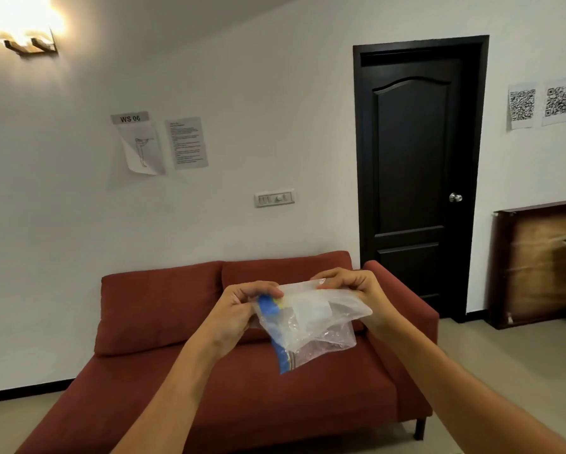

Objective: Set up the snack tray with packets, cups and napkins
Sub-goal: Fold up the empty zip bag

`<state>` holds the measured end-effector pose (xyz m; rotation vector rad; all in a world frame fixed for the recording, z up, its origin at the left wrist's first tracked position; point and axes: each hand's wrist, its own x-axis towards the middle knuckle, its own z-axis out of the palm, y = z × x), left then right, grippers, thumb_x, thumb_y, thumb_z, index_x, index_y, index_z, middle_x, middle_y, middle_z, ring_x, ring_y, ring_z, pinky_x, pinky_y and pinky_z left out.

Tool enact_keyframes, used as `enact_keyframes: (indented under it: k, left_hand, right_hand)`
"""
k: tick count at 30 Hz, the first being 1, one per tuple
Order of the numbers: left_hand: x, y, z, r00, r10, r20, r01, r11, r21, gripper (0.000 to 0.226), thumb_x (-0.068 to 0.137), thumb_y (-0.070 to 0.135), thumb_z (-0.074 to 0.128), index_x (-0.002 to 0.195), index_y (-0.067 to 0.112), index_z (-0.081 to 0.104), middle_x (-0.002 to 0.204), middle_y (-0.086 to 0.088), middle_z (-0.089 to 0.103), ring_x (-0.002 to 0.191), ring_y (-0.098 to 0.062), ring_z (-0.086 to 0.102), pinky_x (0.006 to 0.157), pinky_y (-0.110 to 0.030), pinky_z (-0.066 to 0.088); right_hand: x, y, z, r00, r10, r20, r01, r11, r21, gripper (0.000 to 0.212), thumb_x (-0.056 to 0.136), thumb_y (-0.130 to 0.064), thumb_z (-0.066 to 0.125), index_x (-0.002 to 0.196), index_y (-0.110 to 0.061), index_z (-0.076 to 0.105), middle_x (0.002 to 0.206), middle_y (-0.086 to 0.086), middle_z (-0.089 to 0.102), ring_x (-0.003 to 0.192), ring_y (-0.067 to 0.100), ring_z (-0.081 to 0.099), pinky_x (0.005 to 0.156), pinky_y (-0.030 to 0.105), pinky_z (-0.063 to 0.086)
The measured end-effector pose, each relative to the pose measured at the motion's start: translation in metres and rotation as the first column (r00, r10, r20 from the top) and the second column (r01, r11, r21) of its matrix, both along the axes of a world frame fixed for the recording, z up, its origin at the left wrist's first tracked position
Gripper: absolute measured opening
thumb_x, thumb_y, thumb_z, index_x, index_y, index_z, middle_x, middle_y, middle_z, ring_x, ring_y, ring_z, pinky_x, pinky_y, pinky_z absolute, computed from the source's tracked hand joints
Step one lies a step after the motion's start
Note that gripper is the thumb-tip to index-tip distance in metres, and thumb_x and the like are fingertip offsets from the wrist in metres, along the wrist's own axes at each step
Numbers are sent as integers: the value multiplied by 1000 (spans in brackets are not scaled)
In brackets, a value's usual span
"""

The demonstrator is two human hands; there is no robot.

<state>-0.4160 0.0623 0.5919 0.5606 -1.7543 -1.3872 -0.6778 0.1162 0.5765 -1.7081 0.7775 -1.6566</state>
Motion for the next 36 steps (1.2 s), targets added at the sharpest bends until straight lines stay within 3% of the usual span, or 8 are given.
enact_keyframes:
  k: [8,13,19,22,24,28,31,36]
  left_hand:
    - [-7,0,8,991,130,37,-118,967,-227,60,62,-34,38,64,8,79,108,3,72,108,-19,68,82,-28,57]
    - [-13,-1,10,955,294,32,-257,879,-401,61,66,-32,45,61,18,80,105,14,71,109,-8,65,89,-18,52]
    - [-18,0,5,954,294,-59,-295,885,-361,66,65,-32,40,59,22,76,109,5,73,111,-12,65,90,-22,52]
    - [-1,-1,7,996,24,88,-10,987,-163,36,70,-17,55,92,10,63,126,-4,70,112,-21,67,91,-36,55]
    - [15,-4,13,976,-175,129,170,984,44,49,71,-2,67,116,7,50,135,-8,65,116,-25,65,94,-41,53]
    - [9,2,33,872,40,488,37,988,-147,80,69,43,90,137,34,49,131,9,67,119,-4,64,102,-31,52]
    - [-16,9,38,740,198,643,48,938,-344,57,66,52,88,116,38,65,106,15,75,96,-2,72,89,-31,59]
    - [-22,7,16,904,211,373,-152,972,-182,38,75,27,88,109,23,73,99,3,80,93,-15,77,91,-41,60]
  right_hand:
    - [-8,-4,-3,1000,11,-26,-9,998,62,29,81,4,64,92,-14,83,120,12,72,117,36,65,89,41,57]
    - [-22,7,6,876,319,363,-464,761,452,59,82,-38,72,138,-29,59,136,7,66,125,27,63,92,39,57]
    - [-8,10,7,989,101,-108,-37,877,479,53,77,-9,86,125,-20,66,119,6,75,110,26,72,94,45,59]
    - [-13,10,12,984,-28,-179,88,938,336,47,79,9,75,119,-15,68,114,10,76,106,28,73,91,42,60]
    - [-17,8,16,966,-60,-253,133,950,282,47,79,9,73,117,-17,68,112,9,76,105,26,73,90,42,60]
    - [-8,4,31,883,-58,-466,173,962,209,44,78,-6,75,116,-25,67,108,-6,76,101,14,73,85,29,59]
    - [6,-2,41,891,-30,-452,120,978,171,43,81,-9,77,119,-26,68,111,-3,75,104,16,73,86,31,60]
    - [7,-6,37,932,-290,-215,331,925,187,98,65,-38,92,147,-40,39,120,-16,64,112,7,65,81,22,57]
